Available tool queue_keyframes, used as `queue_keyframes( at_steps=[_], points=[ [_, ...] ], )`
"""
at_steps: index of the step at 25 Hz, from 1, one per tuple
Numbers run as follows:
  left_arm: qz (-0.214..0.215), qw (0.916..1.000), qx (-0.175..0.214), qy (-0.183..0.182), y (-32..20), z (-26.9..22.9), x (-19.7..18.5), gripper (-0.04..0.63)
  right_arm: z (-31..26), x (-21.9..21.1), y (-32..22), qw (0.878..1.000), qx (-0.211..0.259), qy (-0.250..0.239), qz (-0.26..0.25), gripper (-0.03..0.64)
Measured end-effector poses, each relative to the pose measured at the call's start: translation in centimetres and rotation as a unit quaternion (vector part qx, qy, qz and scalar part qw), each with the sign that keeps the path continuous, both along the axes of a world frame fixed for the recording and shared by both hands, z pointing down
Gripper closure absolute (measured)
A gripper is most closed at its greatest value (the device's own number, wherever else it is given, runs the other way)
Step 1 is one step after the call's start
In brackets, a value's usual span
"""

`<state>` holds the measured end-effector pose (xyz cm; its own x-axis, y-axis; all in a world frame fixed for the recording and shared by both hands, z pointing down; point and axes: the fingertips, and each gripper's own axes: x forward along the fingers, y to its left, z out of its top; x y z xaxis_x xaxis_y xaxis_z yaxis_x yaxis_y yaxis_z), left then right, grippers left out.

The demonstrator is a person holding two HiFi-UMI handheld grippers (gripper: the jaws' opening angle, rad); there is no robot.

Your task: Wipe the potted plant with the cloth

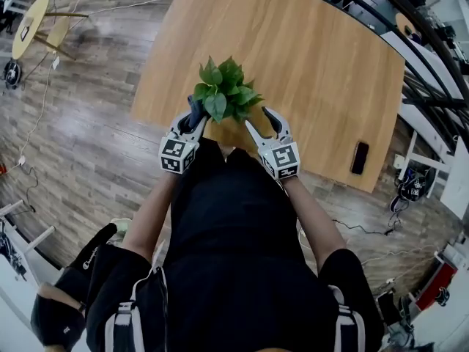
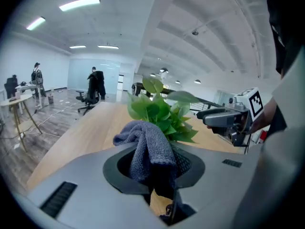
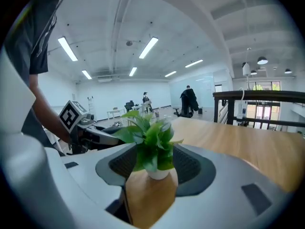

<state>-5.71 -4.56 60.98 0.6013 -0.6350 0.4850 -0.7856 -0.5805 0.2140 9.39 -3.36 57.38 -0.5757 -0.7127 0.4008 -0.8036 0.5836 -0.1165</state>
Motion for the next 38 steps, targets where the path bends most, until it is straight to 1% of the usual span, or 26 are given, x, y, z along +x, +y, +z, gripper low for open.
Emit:
queue_keyframes(
  at_steps=[2, 4, 5, 7, 8, 10, 11, 13, 16, 18, 21, 26, 28, 30, 33, 35, 38],
  points=[
    [-0.028, 0.9989, 0.006, 0.037, 0.4, -2.2, -0.7, 0.482, -2.5, -0.6, 0.3, 1.000, 0.029, -0.008, 0.002, 0.376],
    [-0.032, 0.9974, 0.026, 0.059, 0.8, -4.6, -0.9, 0.482, -5.0, -1.4, 0.2, 0.998, 0.055, -0.017, 0.013, 0.376],
    [-0.027, 0.9969, 0.043, 0.060, 1.0, -5.8, -0.9, 0.482, -6.4, -1.7, 0.3, 0.997, 0.069, -0.024, 0.022, 0.376],
    [-0.018, 0.9951, 0.084, 0.049, 1.2, -8.0, -0.8, 0.482, -8.9, -2.0, 0.4, 0.994, 0.088, -0.043, 0.043, 0.377],
    [-0.017, 0.9939, 0.100, 0.043, 1.0, -8.9, -0.7, 0.482, -10.0, -2.1, 0.5, 0.993, 0.093, -0.056, 0.055, 0.394],
    [-0.022, 0.9917, 0.120, 0.042, 0.5, -10.5, -0.9, 0.482, -11.6, -2.1, 0.8, 0.989, 0.097, -0.077, 0.081, 0.517],
    [-0.025, 0.9905, 0.126, 0.048, 0.4, -11.4, -1.2, 0.482, -12.3, -2.3, 1.2, 0.987, 0.098, -0.084, 0.093, 0.531],
    [-0.027, 0.9878, 0.137, 0.068, 0.5, -13.5, -2.3, 0.482, -13.8, -3.5, 2.2, 0.985, 0.104, -0.088, 0.111, 0.537],
    [-0.014, 0.9821, 0.160, 0.099, 1.8, -16.4, -3.9, 0.482, -16.0, -5.6, 4.2, 0.980, 0.128, -0.085, 0.124, 0.555],
    [-0.001, 0.9789, 0.169, 0.115, 3.2, -18.3, -4.6, 0.482, -17.1, -7.2, 5.7, 0.977, 0.143, -0.086, 0.130, 0.574],
    [0.016, 0.9751, 0.179, 0.130, 4.8, -20.2, -5.6, 0.482, -18.0, -9.0, 7.6, 0.975, 0.150, -0.085, 0.141, 0.578],
    [0.026, 0.9727, 0.178, 0.147, 5.7, -20.2, -6.2, 0.482, -17.7, -9.6, 9.9, 0.976, 0.148, -0.043, 0.157, 0.578],
    [0.035, 0.9715, 0.180, 0.150, 6.0, -19.6, -5.9, 0.482, -17.0, -9.2, 10.4, 0.975, 0.145, -0.037, 0.166, 0.577],
    [0.035, 0.9704, 0.186, 0.150, 6.5, -19.7, -5.5, 0.483, -17.1, -9.1, 10.8, 0.974, 0.150, -0.042, 0.163, 0.577],
    [0.027, 0.9659, 0.212, 0.147, 7.8, -20.6, -4.6, 0.482, -18.2, -9.5, 11.1, 0.978, 0.161, -0.055, 0.124, 0.578],
    [0.017, 0.9658, 0.220, 0.137, 8.4, -21.3, -3.6, 0.483, -18.7, -9.4, 11.0, 0.980, 0.159, -0.061, 0.102, 0.578],
    [0.003, 0.9664, 0.228, 0.118, 9.0, -22.1, -1.2, 0.482, -19.4, -7.8, 10.9, 0.982, 0.159, -0.046, 0.096, 0.578]
  ],
)
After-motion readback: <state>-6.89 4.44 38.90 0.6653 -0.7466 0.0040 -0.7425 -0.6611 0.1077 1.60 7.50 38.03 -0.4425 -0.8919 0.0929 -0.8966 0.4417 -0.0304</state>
